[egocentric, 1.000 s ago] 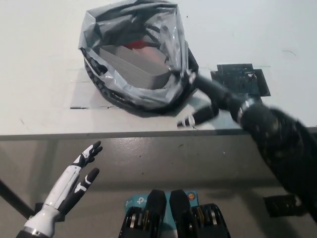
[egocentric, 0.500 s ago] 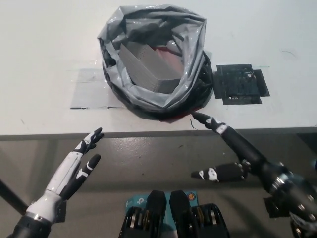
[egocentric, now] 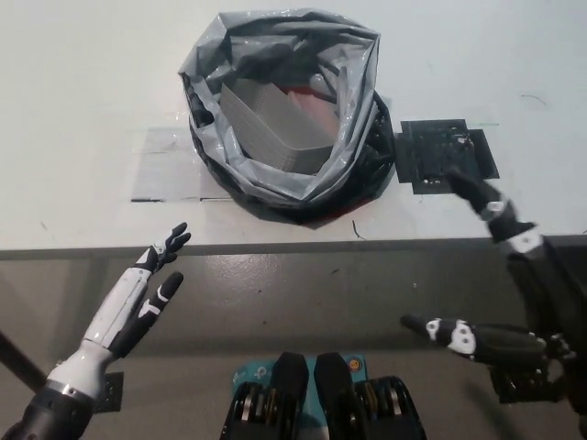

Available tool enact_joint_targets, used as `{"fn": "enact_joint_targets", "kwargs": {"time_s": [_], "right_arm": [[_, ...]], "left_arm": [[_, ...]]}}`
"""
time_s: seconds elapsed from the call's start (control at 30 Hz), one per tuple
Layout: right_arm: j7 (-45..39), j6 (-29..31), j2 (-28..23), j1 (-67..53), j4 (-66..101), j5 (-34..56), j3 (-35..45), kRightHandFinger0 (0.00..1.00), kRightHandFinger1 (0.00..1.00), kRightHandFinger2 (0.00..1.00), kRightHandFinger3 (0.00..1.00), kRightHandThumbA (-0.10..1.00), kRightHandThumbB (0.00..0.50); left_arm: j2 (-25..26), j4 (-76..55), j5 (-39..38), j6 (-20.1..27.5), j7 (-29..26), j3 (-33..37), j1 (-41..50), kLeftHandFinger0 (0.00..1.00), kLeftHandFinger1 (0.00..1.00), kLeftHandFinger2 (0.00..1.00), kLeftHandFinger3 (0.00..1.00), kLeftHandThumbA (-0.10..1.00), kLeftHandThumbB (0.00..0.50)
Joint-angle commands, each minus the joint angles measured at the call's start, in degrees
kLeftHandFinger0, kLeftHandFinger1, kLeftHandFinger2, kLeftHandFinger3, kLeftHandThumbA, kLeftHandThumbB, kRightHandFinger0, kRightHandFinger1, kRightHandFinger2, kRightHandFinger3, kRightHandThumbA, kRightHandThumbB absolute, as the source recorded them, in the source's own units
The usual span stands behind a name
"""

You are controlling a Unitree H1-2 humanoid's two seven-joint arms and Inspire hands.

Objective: Use the right hand to pick up a small rectangular container and put it into a plastic bag and lift the bag

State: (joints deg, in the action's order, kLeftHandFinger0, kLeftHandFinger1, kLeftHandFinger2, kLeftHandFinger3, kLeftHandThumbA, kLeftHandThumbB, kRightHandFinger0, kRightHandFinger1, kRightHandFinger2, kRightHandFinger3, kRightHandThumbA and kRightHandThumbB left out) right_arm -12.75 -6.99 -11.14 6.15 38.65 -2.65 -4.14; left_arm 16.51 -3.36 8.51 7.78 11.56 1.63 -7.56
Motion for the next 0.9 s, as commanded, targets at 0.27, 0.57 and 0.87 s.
{"fn": "enact_joint_targets", "kwargs": {"time_s": [0.27, 0.57, 0.87], "right_arm": [[7.7, 27.9, 4.6, -7.7, -26.1, -2.5, 2.8, 1.0, 1.0, 1.0, 1.0, 1.0, 0.274], [7.5, 26.2, 4.6, -8.5, -32.0, 0.1, 4.1, 1.0, 1.0, 1.0, 1.0, 1.0, 0.219], [7.3, 25.9, 5.3, -9.4, -33.9, 0.1, 4.4, 1.0, 1.0, 1.0, 1.0, 1.0, 0.19]], "left_arm": [[0.9, -4.7, -2.8, 1.6, -0.4, -1.5, 6.3, 1.0, 1.0, 1.0, 1.0, 1.0, 0.19], [0.8, -4.6, -2.8, 2.2, -0.2, -1.0, 8.9, 1.0, 1.0, 1.0, 1.0, 1.0, 0.207], [1.1, -4.2, -3.0, 1.6, 0.2, -0.8, 9.8, 1.0, 1.0, 1.0, 1.0, 1.0, 0.209]]}}
